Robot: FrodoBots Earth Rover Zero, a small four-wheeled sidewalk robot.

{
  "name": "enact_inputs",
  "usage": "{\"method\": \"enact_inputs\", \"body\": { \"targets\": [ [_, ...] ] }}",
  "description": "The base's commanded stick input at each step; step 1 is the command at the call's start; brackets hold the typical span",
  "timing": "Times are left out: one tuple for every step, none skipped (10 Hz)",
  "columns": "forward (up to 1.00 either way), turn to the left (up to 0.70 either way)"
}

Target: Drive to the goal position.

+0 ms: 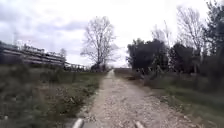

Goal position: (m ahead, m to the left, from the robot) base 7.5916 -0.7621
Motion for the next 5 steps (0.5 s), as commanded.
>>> {"method": "enact_inputs", "body": {
  "targets": [
    [0.5,0.0],
    [0.5,0.0],
    [0.5,0.0],
    [0.5,0.0],
    [0.5,0.0]
  ]
}}
